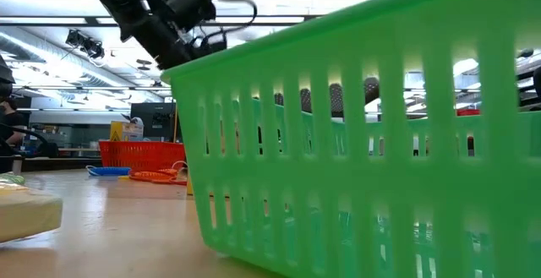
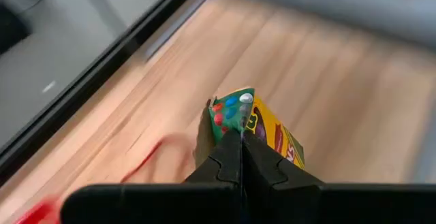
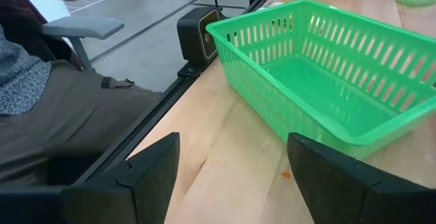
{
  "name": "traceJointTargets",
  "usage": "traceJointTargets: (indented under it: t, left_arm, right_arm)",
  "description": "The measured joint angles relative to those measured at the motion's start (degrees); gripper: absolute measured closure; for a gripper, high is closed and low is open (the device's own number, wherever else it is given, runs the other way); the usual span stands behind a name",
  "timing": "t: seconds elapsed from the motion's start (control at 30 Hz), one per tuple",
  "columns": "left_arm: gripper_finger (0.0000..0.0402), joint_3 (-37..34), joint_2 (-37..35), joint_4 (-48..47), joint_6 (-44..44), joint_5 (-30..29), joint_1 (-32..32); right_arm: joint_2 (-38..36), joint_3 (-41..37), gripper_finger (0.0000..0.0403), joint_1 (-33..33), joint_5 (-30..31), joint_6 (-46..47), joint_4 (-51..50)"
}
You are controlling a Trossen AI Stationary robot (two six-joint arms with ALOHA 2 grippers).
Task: Pick & Place Office Desk Supplies
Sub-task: Put the yellow crayon box into the red basket
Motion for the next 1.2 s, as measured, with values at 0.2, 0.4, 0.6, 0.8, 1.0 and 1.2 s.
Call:
traceJointTargets:
  t: [0.2, 0.4, 0.6, 0.8, 1.0, 1.2]
  left_arm:
    - [0.0399, -0.1, 0.2, 20.2, 4.8, 12.8, -3.1]
    - [0.0399, -0.1, 0.1, 35.9, 6.5, 20.1, -3.7]
    - [0.0399, -0.3, 0.0, 39.3, 6.5, 24.4, -2.5]
    - [0.0399, -14.6, 0.1, 59.8, 1.1, 24.7, -0.9]
    - [0.0399, -30.8, 0.1, 84.1, -2.9, 24.0, -0.7]
    - [0.0399, -39.2, 0.0, 86.3, -2.1, 19.1, 0.9]
  right_arm:
    - [0.0, 0.0, 0.0124, 0.0, 0.0, -0.1, -0.7]
    - [0.0, 0.0, 0.0124, 0.0, 0.0, 0.0, -1.3]
    - [0.0, 0.0, 0.0124, 0.0, 0.0, 0.0, -1.4]
    - [0.0, 0.0, 0.0124, 0.0, 0.0, 0.1, -1.6]
    - [0.0, 0.0, 0.0124, -0.5, 0.1, 0.0, -1.6]
    - [0.0, 0.0, 0.0124, -2.2, 0.2, -0.5, -1.6]
